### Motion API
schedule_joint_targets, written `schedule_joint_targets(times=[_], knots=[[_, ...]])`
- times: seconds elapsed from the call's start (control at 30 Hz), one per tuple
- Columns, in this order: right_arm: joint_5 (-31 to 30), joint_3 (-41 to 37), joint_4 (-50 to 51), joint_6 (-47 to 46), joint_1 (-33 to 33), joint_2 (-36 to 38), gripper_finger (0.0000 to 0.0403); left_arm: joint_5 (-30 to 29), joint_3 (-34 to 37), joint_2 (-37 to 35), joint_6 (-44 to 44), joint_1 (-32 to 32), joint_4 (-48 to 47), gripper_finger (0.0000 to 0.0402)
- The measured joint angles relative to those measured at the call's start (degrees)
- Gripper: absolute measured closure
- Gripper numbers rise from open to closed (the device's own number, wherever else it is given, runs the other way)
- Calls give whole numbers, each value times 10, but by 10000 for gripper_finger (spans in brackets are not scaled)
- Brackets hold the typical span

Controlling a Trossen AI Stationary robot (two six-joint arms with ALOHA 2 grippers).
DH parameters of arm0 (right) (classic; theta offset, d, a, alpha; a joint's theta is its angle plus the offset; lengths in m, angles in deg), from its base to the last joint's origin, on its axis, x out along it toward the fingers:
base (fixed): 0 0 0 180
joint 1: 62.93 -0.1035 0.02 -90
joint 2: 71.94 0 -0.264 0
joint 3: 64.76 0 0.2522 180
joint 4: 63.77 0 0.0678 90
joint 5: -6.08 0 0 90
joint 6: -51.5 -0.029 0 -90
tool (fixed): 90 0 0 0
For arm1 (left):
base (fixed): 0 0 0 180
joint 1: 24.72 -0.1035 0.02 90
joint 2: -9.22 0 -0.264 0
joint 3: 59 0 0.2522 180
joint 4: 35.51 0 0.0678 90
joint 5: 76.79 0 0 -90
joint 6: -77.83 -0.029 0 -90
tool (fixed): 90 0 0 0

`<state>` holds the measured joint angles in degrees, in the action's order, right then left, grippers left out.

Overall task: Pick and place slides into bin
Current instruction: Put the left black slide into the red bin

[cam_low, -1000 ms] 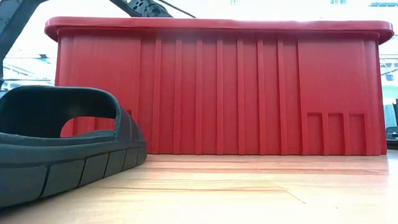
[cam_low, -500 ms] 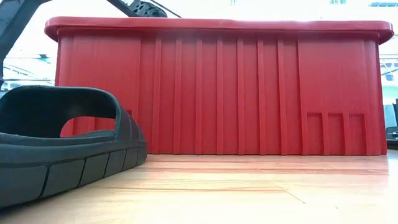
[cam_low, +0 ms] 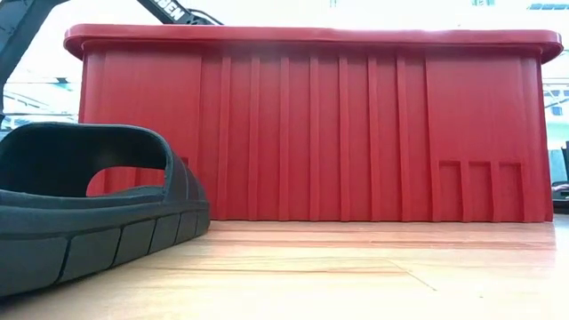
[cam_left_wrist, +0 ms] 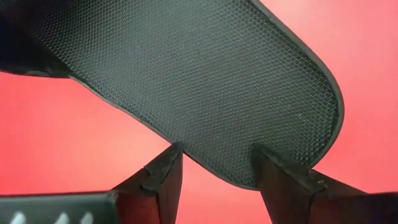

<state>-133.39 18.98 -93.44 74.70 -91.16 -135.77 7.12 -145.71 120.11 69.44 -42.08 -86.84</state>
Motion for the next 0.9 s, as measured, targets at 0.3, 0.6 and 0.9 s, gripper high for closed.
schedule_joint_targets(times=[0.3,0.6,0.9], knots=[[0,0,0,0,0,0,234,96,-56,6,31,20,55,215],[0,0,0,0,0,0,234,105,-61,6,63,26,94,215],[0,0,1,0,0,0,234,44,-60,5,47,25,-12,215]])
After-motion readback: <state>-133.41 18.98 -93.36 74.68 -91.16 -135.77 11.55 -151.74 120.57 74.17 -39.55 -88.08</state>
